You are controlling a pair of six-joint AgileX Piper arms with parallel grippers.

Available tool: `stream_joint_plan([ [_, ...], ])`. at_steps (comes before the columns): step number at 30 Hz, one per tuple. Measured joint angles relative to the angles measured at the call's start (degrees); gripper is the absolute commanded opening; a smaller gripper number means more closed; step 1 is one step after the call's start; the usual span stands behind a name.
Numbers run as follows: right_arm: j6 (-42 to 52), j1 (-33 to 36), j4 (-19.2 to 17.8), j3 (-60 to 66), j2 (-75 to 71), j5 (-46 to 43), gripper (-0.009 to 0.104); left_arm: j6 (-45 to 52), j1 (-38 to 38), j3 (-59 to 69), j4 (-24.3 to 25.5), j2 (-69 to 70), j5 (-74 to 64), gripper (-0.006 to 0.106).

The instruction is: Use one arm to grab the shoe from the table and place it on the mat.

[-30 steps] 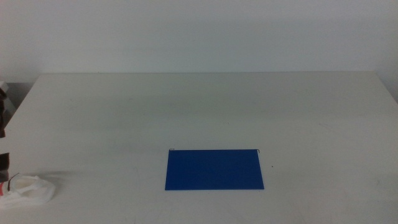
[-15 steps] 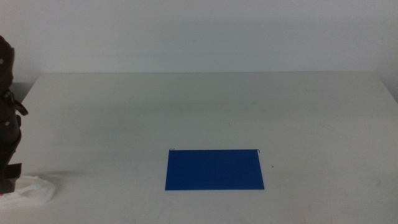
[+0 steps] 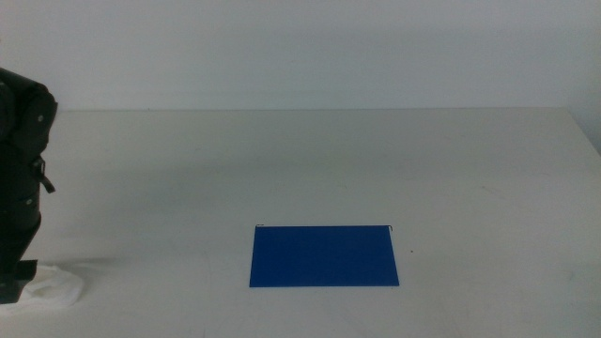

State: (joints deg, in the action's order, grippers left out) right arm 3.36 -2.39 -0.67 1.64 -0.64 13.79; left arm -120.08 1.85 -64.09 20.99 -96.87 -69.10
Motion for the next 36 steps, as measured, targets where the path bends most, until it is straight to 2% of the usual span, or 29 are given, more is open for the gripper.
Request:
stream_joint_plan([
  [7, 0.0, 0.0, 0.0, 0.0, 0.0, 0.0, 0.078, 0.0, -1.7, 0.0, 0.7, -2.6, 4.9, 0.094],
  [15, 0.0, 0.0, 0.0, 0.0, 0.0, 0.0, 0.078, 1.0, -2.1, 0.0, 3.9, -4.3, 8.5, 0.094],
  [28, 0.0, 0.0, 0.0, 0.0, 0.0, 0.0, 0.078, 7.2, -2.1, 0.0, 3.4, -7.7, 8.2, 0.093],
  [36, 0.0, 0.0, 0.0, 0.0, 0.0, 0.0, 0.078, 7.3, -2.1, 0.0, 2.2, -10.3, 9.3, 0.079],
])
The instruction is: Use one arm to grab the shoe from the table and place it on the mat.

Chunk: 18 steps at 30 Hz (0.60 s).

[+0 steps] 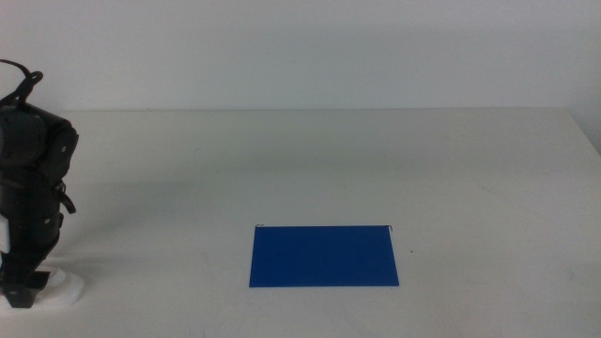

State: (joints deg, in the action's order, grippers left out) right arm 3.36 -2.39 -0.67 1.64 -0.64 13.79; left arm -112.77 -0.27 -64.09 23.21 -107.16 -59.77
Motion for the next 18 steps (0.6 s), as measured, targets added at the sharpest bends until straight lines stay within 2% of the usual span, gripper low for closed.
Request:
stream_joint_plan([
  [5, 0.0, 0.0, 0.0, 0.0, 0.0, 0.0, 0.078, 0.0, 0.0, 0.0, -0.5, -0.4, 0.1, 0.061],
  [10, 0.0, 0.0, 0.0, 0.0, 0.0, 0.0, 0.078, 0.1, 0.0, -0.1, -1.2, -0.8, 0.2, 0.036],
  [11, 0.0, 0.0, 0.0, 0.0, 0.0, 0.0, 0.078, 0.2, 0.0, -0.1, -1.2, -0.8, 0.1, 0.014],
  [13, 0.0, 0.0, 0.0, 0.0, 0.0, 0.0, 0.078, 0.2, 0.0, -0.1, -1.2, -0.8, -0.3, 0.0],
  [18, 0.0, 0.0, 0.0, 0.0, 0.0, 0.0, 0.078, 0.3, 0.0, -1.8, -3.4, -0.9, -5.8, -0.002],
])
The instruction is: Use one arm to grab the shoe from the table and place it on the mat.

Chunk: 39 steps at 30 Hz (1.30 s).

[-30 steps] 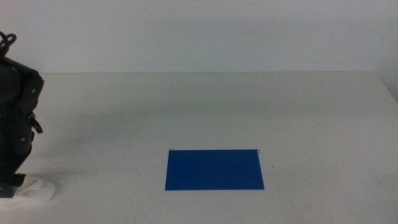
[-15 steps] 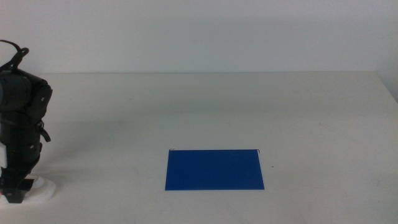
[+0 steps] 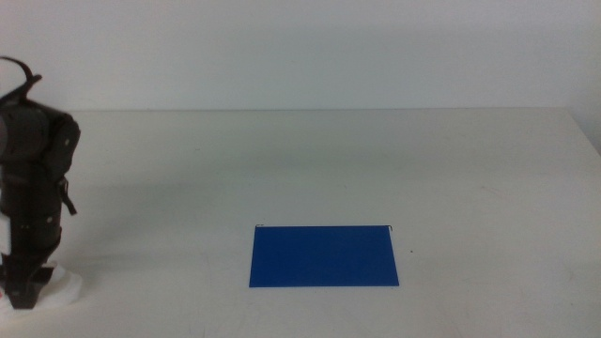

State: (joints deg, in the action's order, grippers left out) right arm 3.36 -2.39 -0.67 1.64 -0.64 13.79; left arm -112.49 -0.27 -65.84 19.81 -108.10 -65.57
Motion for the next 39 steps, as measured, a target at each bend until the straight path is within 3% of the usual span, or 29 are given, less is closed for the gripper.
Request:
stream_joint_plan([
  [16, 0.0, 0.0, 0.0, 0.0, 0.0, 0.0, 0.078, -7.1, 17.6, -16.2, -1.2, -1.5, -3.1, -0.002],
  [29, 0.0, 0.0, 0.0, 0.0, 0.0, 0.0, 0.078, -7.6, 33.1, -32.5, -8.0, -12.1, -3.4, -0.002],
  [39, 0.0, 0.0, 0.0, 0.0, 0.0, 0.0, 0.078, -7.6, 38.8, -36.1, -10.9, -14.7, -3.7, -0.002],
])
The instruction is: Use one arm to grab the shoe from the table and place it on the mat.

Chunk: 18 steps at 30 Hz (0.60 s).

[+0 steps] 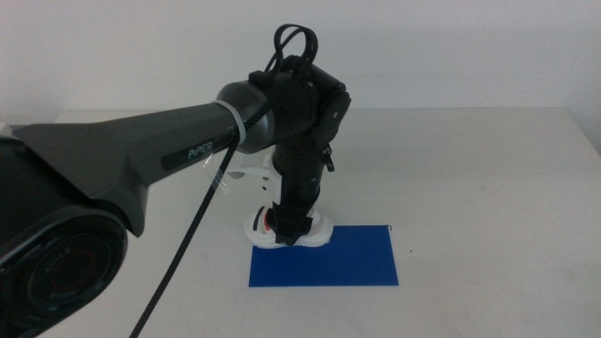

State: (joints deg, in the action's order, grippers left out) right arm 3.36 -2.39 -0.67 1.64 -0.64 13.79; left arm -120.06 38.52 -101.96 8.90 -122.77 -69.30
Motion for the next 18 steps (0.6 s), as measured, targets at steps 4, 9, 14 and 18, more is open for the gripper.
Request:
stream_joint_plan([
  [4, 0.0, 0.0, 0.0, 0.0, 0.0, 0.0, 0.078, 0.0, 1.0, -0.3, -0.5, -0.1, -0.3, -0.002],
  [9, 0.0, 0.0, 0.0, 0.0, 0.0, 0.0, 0.078, 0.0, 1.6, -0.3, -1.6, -0.1, -0.3, -0.002],
  [14, 0.0, 0.0, 0.0, 0.0, 0.0, 0.0, 0.078, 0.0, 1.6, -0.3, -2.8, -0.2, -0.3, -0.002],
  [18, 0.0, 0.0, 0.0, 0.0, 0.0, 0.0, 0.078, 0.0, 1.6, -0.4, -3.6, -0.8, -0.3, -0.002],
])
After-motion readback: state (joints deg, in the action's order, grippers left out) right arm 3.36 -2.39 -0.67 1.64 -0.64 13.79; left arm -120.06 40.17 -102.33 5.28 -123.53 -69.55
